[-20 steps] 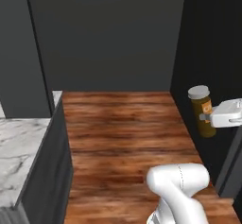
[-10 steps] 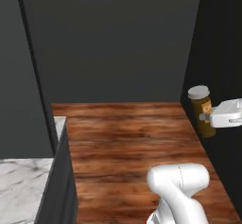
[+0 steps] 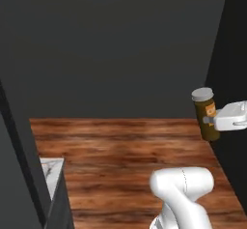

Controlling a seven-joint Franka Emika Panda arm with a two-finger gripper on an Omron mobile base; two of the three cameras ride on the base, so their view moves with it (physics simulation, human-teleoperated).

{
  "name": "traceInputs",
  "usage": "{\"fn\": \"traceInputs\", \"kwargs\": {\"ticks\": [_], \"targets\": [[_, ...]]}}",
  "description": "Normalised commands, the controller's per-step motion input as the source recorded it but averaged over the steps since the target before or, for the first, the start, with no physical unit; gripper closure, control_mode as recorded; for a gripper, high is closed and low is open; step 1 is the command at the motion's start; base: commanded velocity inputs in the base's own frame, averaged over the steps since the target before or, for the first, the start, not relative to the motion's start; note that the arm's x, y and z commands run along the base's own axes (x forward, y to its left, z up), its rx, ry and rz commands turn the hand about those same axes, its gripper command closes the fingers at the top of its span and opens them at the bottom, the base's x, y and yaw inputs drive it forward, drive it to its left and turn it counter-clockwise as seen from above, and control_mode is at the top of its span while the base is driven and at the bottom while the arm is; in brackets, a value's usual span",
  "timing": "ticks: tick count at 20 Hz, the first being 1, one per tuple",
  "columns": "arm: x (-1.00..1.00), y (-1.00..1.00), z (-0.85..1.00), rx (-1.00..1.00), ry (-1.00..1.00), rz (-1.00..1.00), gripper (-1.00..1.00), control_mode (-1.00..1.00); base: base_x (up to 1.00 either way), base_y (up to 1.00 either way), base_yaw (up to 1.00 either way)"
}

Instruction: Take the cinnamon bottle from the cabinet and place it on the dining table, next to the plate with the cupcake. Then take the chocolate from the dining counter and place it on the cupcake plate.

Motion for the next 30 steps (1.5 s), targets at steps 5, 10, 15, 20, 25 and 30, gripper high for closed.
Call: {"fn": "traceInputs", "kwargs": {"ticks": [5, 10, 15, 20, 25, 30], "targets": [[0.0, 0.0, 0.0, 0.0, 0.0, 0.0, 1.0, 1.0, 1.0, 0.0, 0.46], [0.0, 0.0, 0.0, 0.0, 0.0, 0.0, 1.0, 1.0, 1.0, -0.07, 0.67], [0.0, 0.0, 0.0, 0.0, 0.0, 0.0, 1.0, 1.0, 0.98, -0.07, 0.74], [0.0, 0.0, 0.0, 0.0, 0.0, 0.0, 1.0, 1.0, 0.97, 0.0, 0.77], [0.0, 0.0, 0.0, 0.0, 0.0, 0.0, 1.0, 1.0, 0.97, 0.0, 0.76], [0.0, 0.0, 0.0, 0.0, 0.0, 0.0, 1.0, 1.0, 0.79, -0.05, 0.72]]}}
